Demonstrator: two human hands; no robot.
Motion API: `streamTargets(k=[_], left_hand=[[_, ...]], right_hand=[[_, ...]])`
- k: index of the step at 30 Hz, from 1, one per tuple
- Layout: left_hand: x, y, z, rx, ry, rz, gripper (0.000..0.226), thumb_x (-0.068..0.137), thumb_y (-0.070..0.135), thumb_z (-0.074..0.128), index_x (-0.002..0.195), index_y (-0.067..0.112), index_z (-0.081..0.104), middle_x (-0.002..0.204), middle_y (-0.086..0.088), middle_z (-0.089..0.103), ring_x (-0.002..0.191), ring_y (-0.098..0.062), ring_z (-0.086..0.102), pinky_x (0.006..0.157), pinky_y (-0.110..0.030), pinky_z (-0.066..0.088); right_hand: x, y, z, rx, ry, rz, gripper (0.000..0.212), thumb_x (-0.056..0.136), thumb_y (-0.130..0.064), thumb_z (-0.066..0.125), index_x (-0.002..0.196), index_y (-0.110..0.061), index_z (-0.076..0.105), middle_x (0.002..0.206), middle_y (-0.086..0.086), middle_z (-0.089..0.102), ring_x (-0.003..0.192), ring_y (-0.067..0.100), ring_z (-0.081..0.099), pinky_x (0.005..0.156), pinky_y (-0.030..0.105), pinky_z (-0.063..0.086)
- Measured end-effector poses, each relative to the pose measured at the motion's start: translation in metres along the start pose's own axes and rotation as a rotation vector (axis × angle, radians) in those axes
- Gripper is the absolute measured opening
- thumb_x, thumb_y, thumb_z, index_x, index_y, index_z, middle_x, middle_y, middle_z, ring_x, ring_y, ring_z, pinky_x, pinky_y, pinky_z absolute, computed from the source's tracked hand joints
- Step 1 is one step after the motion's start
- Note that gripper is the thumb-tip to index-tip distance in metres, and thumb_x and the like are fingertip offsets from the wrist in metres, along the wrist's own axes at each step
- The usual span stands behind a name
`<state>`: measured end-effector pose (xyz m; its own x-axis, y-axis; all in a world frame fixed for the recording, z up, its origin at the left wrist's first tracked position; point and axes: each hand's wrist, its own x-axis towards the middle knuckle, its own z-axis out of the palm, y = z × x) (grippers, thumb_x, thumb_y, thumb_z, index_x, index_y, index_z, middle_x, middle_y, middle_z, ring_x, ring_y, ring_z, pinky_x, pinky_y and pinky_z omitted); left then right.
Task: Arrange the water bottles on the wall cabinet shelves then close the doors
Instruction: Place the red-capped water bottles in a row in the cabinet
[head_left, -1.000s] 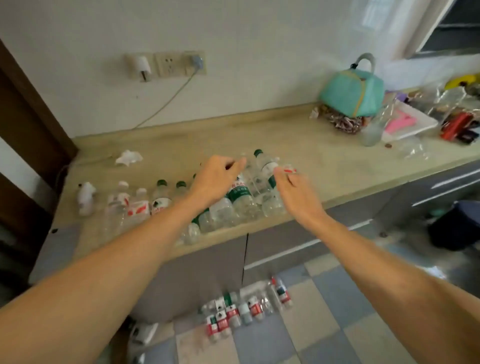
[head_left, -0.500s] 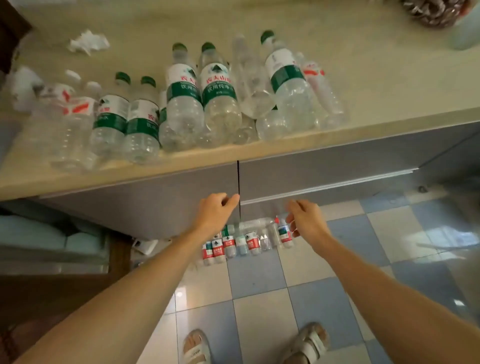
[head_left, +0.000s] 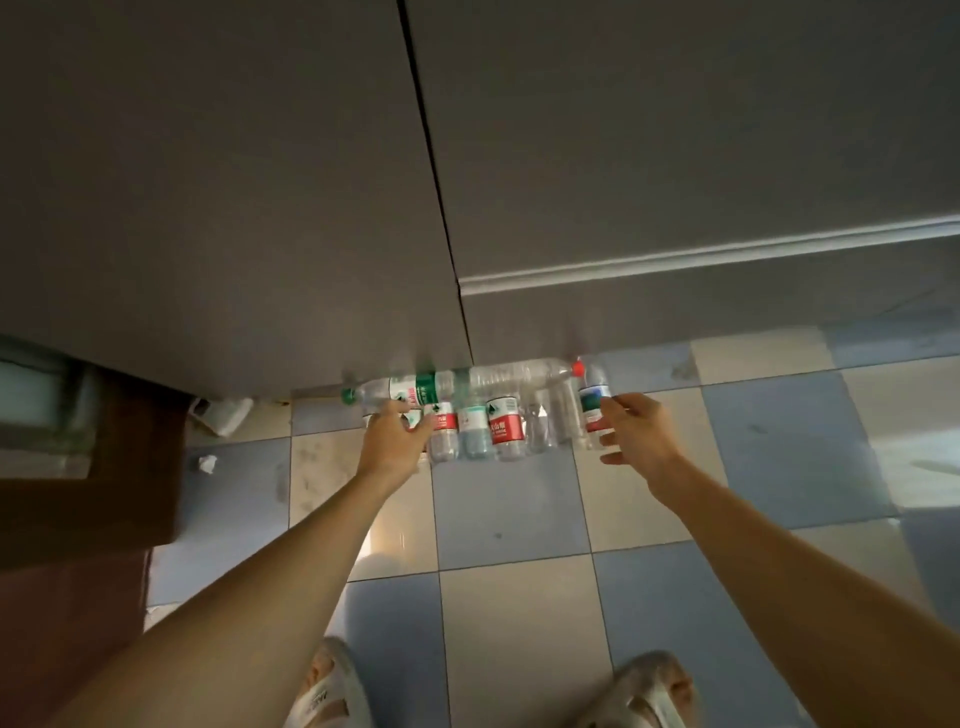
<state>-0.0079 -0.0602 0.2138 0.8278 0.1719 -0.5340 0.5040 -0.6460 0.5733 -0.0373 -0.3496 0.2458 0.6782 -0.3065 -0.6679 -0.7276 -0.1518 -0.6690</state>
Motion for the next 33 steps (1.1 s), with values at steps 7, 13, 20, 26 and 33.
streamTargets(k=[7,13,20,26,33], left_hand=[[0.106,-0.085,0.061,-0.127,0.201,-0.17,0.064,0.093,0.042,0.068,0.141,0.013,0.038,0.14,-0.018,0.044,0.118,-0.037,0.059,0.09,-0.052,0.057],[0.168,-0.138,0.091,-0.042,0.488,-0.243,0.096,0.086,0.06,0.067,0.155,0.012,0.022,0.152,-0.022,0.037,0.138,-0.041,0.037,0.106,-0.055,0.04],[0.212,-0.157,0.101,-0.342,0.405,-0.293,0.116,0.079,0.072,0.067,0.16,0.032,-0.006,0.158,-0.018,0.037,0.141,-0.043,0.039,0.116,-0.06,0.029],[0.225,-0.155,0.097,-0.643,0.387,-0.248,0.114,0.081,0.05,0.079,0.16,0.036,-0.003,0.166,-0.006,0.022,0.145,-0.036,0.036,0.107,-0.045,0.035],[0.211,-0.142,0.095,-0.89,0.478,-0.215,0.108,0.078,0.025,0.087,0.155,0.044,0.013,0.159,-0.004,0.036,0.116,-0.014,0.056,0.069,-0.018,0.048]], right_hand=[[0.124,0.073,0.071,-0.018,0.031,-0.044,0.037,0.098,-0.031,0.062,0.126,-0.006,0.062,0.097,0.004,0.06,0.085,0.023,0.062,0.078,0.047,0.062],[0.202,0.111,0.107,0.058,0.147,-0.077,0.027,0.095,-0.036,0.064,0.112,-0.016,0.063,0.083,0.003,0.066,0.087,0.029,0.069,0.085,0.054,0.06],[0.242,0.116,0.123,0.353,0.244,-0.028,0.055,0.092,-0.033,0.068,0.136,-0.021,0.038,0.1,0.006,0.059,0.09,0.026,0.065,0.075,0.038,0.06],[0.258,0.103,0.121,0.519,0.263,0.09,0.067,0.092,-0.04,0.071,0.148,-0.021,0.04,0.115,0.003,0.058,0.094,0.017,0.062,0.08,0.032,0.058],[0.252,0.091,0.124,0.813,0.268,0.201,0.029,0.09,-0.026,0.075,0.111,-0.014,0.06,0.096,0.008,0.068,0.074,0.017,0.069,0.055,0.027,0.059]])
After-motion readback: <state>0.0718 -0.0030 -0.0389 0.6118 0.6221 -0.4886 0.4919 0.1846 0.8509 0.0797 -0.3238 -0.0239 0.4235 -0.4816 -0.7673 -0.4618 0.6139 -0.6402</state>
